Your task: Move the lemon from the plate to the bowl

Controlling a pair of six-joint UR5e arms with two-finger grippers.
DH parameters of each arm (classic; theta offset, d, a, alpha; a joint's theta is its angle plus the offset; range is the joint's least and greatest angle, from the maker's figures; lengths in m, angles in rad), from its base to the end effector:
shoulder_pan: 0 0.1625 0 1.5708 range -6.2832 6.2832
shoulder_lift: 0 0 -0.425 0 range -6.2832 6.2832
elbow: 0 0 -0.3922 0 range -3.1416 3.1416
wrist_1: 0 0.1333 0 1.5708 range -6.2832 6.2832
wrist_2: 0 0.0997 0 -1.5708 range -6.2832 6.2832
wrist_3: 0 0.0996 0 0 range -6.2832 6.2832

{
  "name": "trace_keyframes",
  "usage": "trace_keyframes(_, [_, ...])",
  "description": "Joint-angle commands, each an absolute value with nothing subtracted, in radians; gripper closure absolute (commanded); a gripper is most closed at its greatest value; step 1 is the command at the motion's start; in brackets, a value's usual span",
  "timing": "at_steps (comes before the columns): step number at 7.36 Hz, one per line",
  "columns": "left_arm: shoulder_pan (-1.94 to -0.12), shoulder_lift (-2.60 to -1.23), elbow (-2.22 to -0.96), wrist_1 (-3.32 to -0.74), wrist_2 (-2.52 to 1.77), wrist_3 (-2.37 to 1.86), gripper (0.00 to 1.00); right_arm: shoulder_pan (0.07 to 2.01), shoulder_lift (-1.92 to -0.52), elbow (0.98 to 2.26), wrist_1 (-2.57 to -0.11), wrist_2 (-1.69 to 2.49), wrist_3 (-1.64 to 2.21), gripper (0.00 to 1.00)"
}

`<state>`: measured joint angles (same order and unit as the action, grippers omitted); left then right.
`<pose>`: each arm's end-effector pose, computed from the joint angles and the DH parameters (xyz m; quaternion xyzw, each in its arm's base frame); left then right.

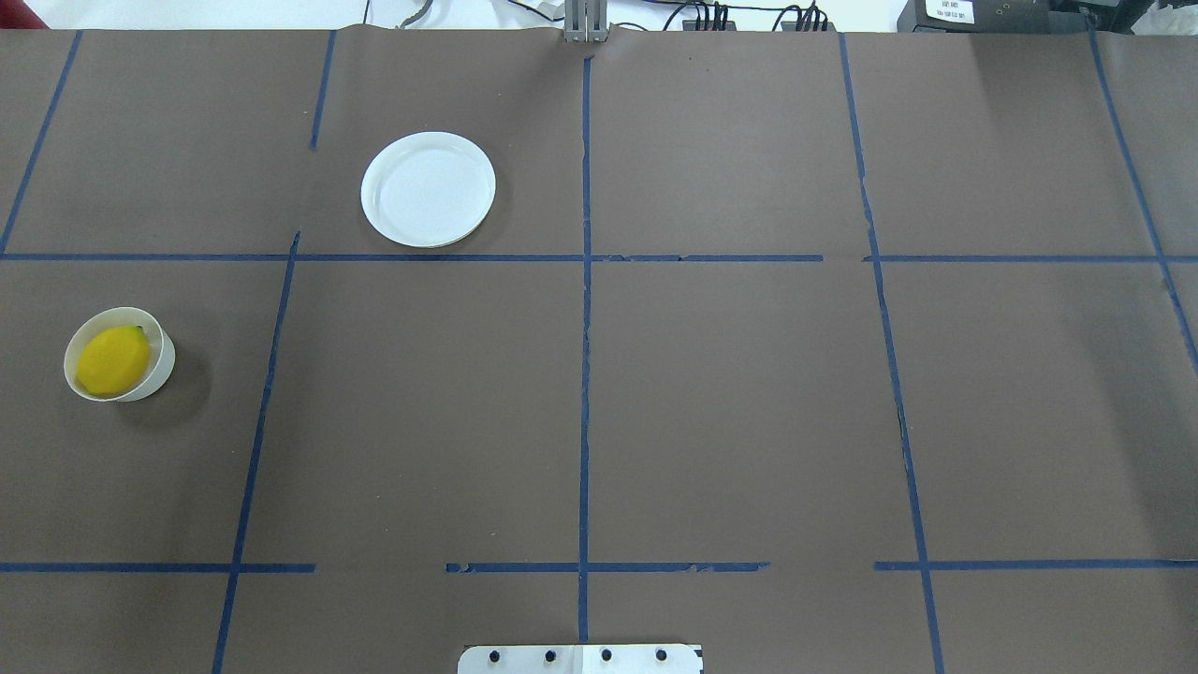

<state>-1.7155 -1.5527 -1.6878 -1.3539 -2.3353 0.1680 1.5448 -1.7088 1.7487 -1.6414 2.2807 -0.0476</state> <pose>-0.1319 -0.4589 0.6318 0.0039 0.3763 -0.0112 0.9264 0.0572 -0.4324 0.6464 -0.0106 -0.3476 -0.0292 0.9371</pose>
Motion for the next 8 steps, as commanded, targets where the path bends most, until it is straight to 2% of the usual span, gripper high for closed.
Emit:
trace_keyframes(1, [-1.692, -1.517, -1.704, -1.356, -2.339, 0.155, 0.00, 1.545, -1.709, 1.747, -1.641, 2.281, -0.048, 0.00])
trace_keyframes(3, [-1.625, -1.499, -1.707, -1.351, -2.341, 0.147, 0.00, 1.545, -1.709, 1.749, -1.641, 2.281, -0.048, 0.00])
trace_keyframes(8, [-1.626, -1.494, -1.707, -1.347, -2.393, 0.150, 0.00, 1.545, -1.709, 1.749, -1.641, 2.281, -0.048, 0.00])
